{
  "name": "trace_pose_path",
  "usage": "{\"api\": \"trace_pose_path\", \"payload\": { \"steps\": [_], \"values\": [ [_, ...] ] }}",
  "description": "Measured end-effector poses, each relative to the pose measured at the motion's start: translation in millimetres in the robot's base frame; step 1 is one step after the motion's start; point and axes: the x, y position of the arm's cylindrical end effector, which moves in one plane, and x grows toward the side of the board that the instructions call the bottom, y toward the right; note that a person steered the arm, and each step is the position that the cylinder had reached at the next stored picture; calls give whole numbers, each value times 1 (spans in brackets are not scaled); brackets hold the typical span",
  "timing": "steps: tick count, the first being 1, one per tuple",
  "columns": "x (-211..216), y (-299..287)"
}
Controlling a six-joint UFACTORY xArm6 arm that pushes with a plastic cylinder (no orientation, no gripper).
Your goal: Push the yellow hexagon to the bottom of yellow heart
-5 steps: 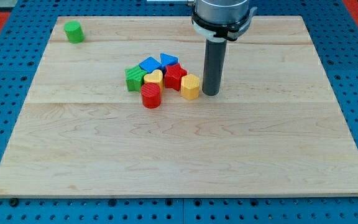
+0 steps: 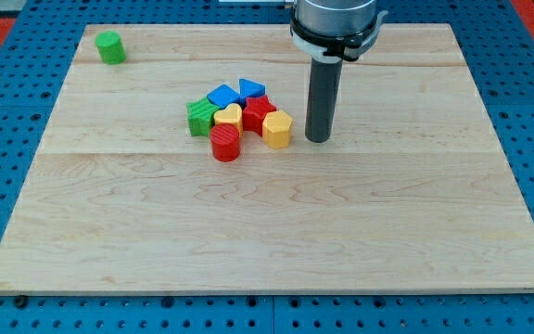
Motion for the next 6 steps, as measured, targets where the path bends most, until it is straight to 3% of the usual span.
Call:
{"api": "trace_pose_path", "payload": {
  "steps": [2, 3, 6],
  "values": [
    [-36, 12],
    [-25, -29],
    [-6, -14]
  ]
}}
